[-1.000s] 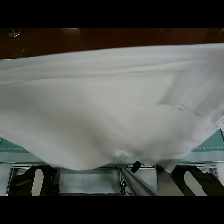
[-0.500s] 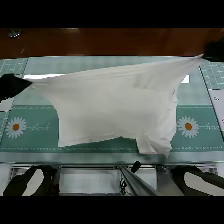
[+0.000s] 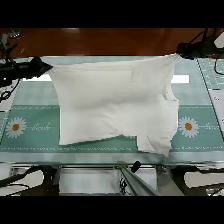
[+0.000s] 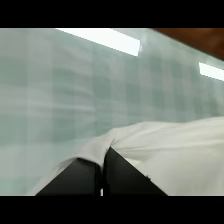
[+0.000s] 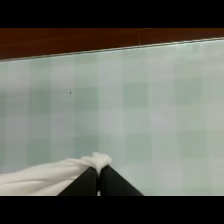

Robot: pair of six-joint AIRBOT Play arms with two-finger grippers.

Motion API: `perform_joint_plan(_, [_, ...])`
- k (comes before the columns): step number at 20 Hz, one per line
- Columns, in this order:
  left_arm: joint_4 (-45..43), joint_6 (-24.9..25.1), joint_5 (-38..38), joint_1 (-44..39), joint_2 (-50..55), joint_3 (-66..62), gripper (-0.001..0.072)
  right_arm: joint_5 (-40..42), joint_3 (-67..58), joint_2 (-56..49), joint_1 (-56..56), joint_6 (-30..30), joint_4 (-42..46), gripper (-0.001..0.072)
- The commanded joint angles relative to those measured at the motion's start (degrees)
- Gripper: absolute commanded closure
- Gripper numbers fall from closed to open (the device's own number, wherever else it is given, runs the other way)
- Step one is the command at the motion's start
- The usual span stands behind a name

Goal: Fold the shirts.

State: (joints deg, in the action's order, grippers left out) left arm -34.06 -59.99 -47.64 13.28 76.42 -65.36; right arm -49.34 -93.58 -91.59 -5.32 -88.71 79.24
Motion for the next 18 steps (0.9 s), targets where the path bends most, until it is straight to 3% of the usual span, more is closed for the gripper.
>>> perform_joint_plan(1, [0.8, 4.1, 12.9, -4.5, 4.3, -1.9, 0.0687, 7.9, 0.0, -4.9, 0.1, -3.6, -0.6, 0.068])
perform_joint_plan(7, [-7.2, 3.0, 9.3, -5.9, 10.1, -1.9, 0.0688, 2.7, 0.0, -11.2, 0.2, -5.9, -1.1, 0.0679])
perform_joint_plan(10, [-7.8, -2.2, 4.5, -5.0, 10.6, -2.0, 0.0688, -6.4, 0.0, -11.5, 0.1, -6.1, -1.1, 0.0679])
perform_joint_plan(13, [-8.2, -9.9, -7.5, -2.5, 9.6, -2.0, 0.0688, -17.4, 0.0, -9.5, 0.0, -3.5, 0.5, 0.068])
perform_joint_plan(14, [-10.2, -11.5, -11.9, -1.9, 9.6, -1.9, 0.0689, -20.8, 0.0, -8.9, 0.0, -2.9, 2.0, 0.0679])
perform_joint_plan(16, [-20.6, -19.3, -16.0, -2.2, 9.7, -1.9, 0.0688, -25.9, 0.0, -8.7, 0.0, -2.8, 5.3, 0.068])
perform_joint_plan(18, [-25.5, -21.8, -17.6, -3.0, 9.7, -1.8, 0.0688, -28.3, 0.0, -8.7, 0.0, -3.0, 6.8, 0.068])
